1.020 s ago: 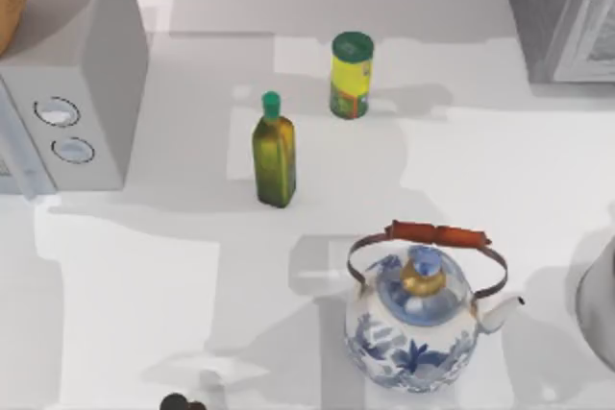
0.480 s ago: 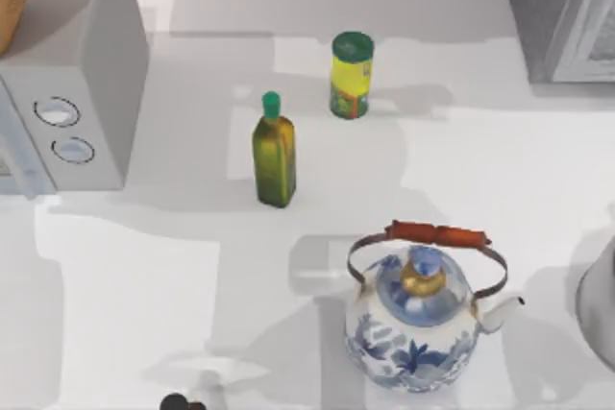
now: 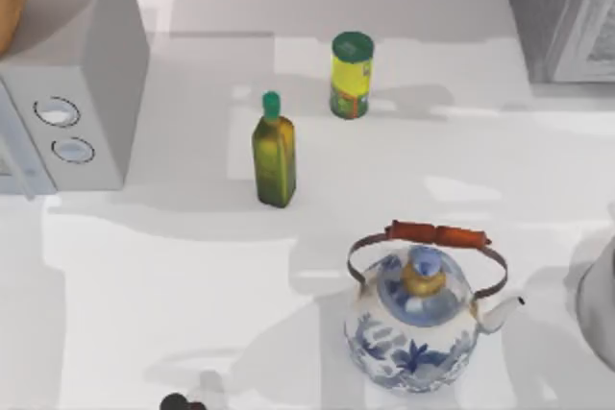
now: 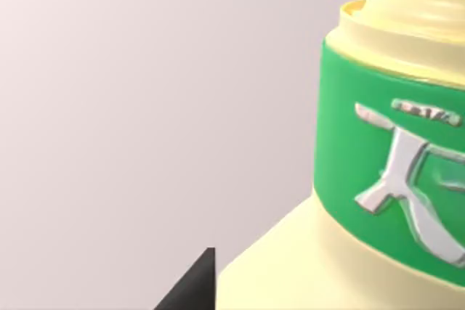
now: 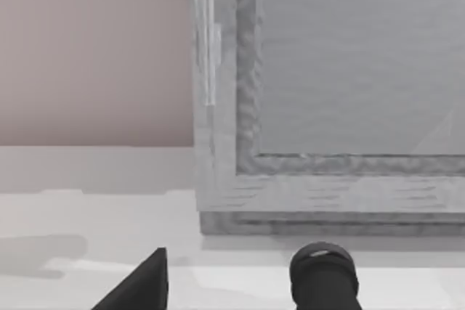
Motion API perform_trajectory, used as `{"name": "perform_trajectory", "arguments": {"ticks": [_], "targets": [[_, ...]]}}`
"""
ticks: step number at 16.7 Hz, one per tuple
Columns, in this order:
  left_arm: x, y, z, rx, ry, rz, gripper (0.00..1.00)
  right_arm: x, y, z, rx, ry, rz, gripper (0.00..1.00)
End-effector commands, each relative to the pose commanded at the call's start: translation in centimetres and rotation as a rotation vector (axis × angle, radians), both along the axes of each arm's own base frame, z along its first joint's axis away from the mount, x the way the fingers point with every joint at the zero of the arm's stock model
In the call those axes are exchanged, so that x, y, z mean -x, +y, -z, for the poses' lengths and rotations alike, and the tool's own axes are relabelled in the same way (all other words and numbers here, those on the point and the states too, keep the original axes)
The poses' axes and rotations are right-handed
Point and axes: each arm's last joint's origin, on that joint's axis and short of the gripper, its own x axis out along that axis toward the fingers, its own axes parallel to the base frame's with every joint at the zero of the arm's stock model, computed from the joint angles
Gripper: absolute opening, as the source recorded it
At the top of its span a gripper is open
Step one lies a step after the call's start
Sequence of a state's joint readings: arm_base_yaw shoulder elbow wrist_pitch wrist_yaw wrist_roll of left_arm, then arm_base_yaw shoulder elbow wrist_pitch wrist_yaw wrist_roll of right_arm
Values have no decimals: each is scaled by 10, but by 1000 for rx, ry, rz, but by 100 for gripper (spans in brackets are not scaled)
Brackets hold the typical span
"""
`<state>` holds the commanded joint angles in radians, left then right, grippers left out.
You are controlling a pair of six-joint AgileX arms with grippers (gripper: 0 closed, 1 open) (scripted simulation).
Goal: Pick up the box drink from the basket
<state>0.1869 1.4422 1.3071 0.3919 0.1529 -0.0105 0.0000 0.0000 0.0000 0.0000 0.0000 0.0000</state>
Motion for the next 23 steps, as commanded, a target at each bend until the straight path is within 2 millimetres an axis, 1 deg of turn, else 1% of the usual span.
{"name": "perform_trajectory", "arguments": {"ticks": [2, 3, 5, 7, 10, 17, 19, 20, 23], "targets": [[4, 2, -27, -3, -3, -14, 0, 0, 0, 0, 0, 0, 0, 100], [4, 3, -35, -2, 22, -15, 0, 0, 0, 0, 0, 0, 0, 100], [5, 5, -43, 1, 98, -2, 0, 0, 0, 0, 0, 0, 0, 100], [3, 5, -44, 4, 170, 22, 0, 0, 0, 0, 0, 0, 0, 100], [-1, 5, -40, 9, 239, 56, 0, 0, 0, 0, 0, 0, 0, 100], [0, 3, -38, 10, 247, 59, 0, 0, 0, 0, 0, 0, 0, 100], [10, -1, -34, 14, 256, 58, 0, 0, 0, 0, 0, 0, 0, 100], [19, -4, -32, 15, 257, 57, 0, 0, 0, 0, 0, 0, 0, 100], [58, -18, -21, 14, 250, 55, 0, 0, 0, 0, 0, 0, 0, 100]]}}
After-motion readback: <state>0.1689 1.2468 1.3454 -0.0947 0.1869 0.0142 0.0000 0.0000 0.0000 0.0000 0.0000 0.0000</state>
